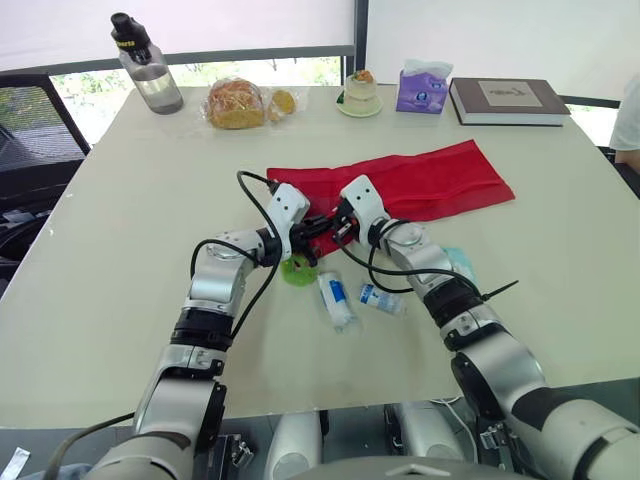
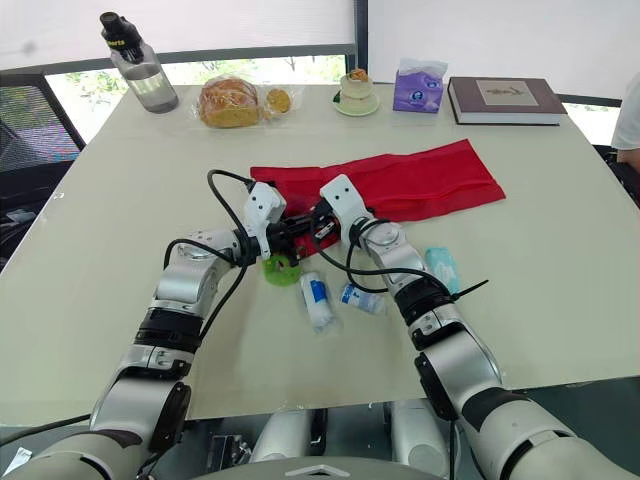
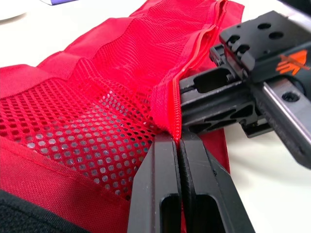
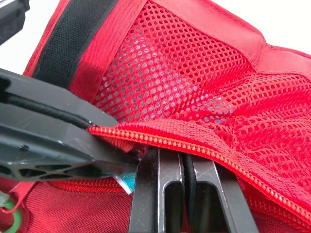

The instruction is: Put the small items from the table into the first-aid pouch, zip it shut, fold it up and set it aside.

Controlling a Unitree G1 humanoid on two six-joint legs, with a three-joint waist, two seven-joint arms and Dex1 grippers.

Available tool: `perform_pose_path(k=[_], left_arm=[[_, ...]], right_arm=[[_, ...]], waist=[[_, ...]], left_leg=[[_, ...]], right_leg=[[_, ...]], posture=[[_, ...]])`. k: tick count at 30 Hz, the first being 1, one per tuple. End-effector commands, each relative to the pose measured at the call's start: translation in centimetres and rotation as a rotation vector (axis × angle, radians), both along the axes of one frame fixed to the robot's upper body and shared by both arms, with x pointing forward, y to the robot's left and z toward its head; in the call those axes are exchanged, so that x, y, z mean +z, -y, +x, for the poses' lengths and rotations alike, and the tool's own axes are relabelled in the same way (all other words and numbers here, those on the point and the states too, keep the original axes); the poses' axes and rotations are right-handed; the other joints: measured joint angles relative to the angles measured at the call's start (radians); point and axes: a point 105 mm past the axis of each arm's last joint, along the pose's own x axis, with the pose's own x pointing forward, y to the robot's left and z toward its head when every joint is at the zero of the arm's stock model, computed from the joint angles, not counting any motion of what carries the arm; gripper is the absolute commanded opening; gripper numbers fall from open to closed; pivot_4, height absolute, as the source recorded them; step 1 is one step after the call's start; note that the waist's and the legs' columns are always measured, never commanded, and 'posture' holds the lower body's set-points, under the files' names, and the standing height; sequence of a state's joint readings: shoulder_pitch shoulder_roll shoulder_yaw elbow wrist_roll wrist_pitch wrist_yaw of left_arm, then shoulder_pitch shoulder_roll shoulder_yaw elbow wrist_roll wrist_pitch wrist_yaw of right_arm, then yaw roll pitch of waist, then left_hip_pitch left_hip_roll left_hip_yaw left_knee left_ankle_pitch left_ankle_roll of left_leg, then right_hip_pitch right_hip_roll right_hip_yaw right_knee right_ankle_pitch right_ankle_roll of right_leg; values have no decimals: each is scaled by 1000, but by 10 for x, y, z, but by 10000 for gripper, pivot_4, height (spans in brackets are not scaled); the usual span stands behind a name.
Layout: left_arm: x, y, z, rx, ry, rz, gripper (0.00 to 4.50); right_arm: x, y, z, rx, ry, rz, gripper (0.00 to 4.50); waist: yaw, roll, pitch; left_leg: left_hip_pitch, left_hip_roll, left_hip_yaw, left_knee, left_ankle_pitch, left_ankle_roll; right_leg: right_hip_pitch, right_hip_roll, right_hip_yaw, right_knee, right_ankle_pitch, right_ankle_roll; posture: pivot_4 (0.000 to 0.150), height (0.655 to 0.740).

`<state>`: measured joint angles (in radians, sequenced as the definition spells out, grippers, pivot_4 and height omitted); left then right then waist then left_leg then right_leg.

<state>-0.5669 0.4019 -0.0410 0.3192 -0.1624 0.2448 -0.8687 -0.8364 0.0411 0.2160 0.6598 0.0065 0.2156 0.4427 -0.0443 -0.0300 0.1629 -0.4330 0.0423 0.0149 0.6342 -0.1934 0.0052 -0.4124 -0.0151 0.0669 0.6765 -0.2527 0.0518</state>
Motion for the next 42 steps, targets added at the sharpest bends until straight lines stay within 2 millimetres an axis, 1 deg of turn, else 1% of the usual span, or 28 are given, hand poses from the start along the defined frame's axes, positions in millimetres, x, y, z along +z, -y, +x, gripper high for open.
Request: perform_pose_path(k=[1, 5, 9, 11, 15, 17, 19, 24, 28, 33, 36, 42], left_arm=[[-1, -4, 0, -1, 10, 7, 0], [1, -16, 8, 45, 22, 16, 0], [5, -20, 11, 55, 28, 12, 0], [6, -21, 12, 54, 29, 12, 0], [6, -21, 13, 47, 28, 9, 0], [7, -20, 12, 38, 28, 4, 0], [8, -19, 12, 32, 28, 1, 0], [10, -19, 12, 27, 31, 1, 0], [9, -17, 10, 17, 32, 3, 0], [10, -14, 7, 4, 33, 3, 0], [11, -4, 2, -39, 35, -3, 0], [14, 15, -7, -100, 23, -35, 0]], right_arm=[[23, 1, -9, 56, 76, 55, 949], [27, 13, -22, 99, 78, 64, 949], [28, 23, -37, 140, 60, 57, 949], [27, 26, -44, 169, 43, 50, 949], [22, 23, -58, 239, -2, 11, 949], [18, 19, -57, 241, -14, -18, 949], [14, 14, -52, 233, -10, -53, 949], [15, 0, -38, 199, -13, -51, 949], [16, -6, -30, 190, -7, -52, 949], [14, -9, -28, 209, -7, -60, 949], [14, -15, -29, 221, -16, -41, 949], [14, -19, -30, 227, -37, 6, 949]], waist=[[0, 0, 0], [1, 0, 0], [0, 0, 0], [0, 0, 0], [0, 0, 0], [0, 0, 0], [0, 0, 0], [1, 0, 0], [1, 0, 0], [1, 0, 0], [0, 0, 0], [2, 0, 0]], left_leg=[[0, 0, 0, 0, 0, 0], [0, 0, 0, 0, 0, 0], [0, 0, 0, 0, 0, 0], [1, 0, 0, 0, 0, 0], [1, 0, 0, 0, 0, 0], [1, 0, 0, 0, 0, 0], [1, 0, 0, 0, 0, 0], [1, 0, 0, 0, 0, 0], [0, 0, 0, 0, 0, 0], [0, 0, 0, 0, 0, 0], [0, 0, 0, 0, 0, 0], [0, 0, 0, 0, 0, 0]], right_leg=[[0, 0, 0, 0, 0, 0], [0, 0, 0, 0, 0, 0], [0, 0, 0, 0, 0, 0], [0, 0, 0, 1, 0, 0], [0, 1, 0, 1, 0, 0], [0, 1, 0, 1, 0, 0], [0, 1, 0, 0, 0, 0], [0, 1, 0, 0, 0, 0], [0, 0, 0, 0, 0, 0], [0, 0, 0, 0, 0, 0], [0, 0, 0, 0, 0, 0], [0, 0, 0, 0, 0, 0]], posture=[[1500, 7400], [1500, 7400], [1500, 7400], [1500, 7400], [1500, 7400], [1500, 7400], [1500, 7400], [1500, 7400], [1500, 7400], [1500, 7400], [1500, 7400], [1500, 7400]])
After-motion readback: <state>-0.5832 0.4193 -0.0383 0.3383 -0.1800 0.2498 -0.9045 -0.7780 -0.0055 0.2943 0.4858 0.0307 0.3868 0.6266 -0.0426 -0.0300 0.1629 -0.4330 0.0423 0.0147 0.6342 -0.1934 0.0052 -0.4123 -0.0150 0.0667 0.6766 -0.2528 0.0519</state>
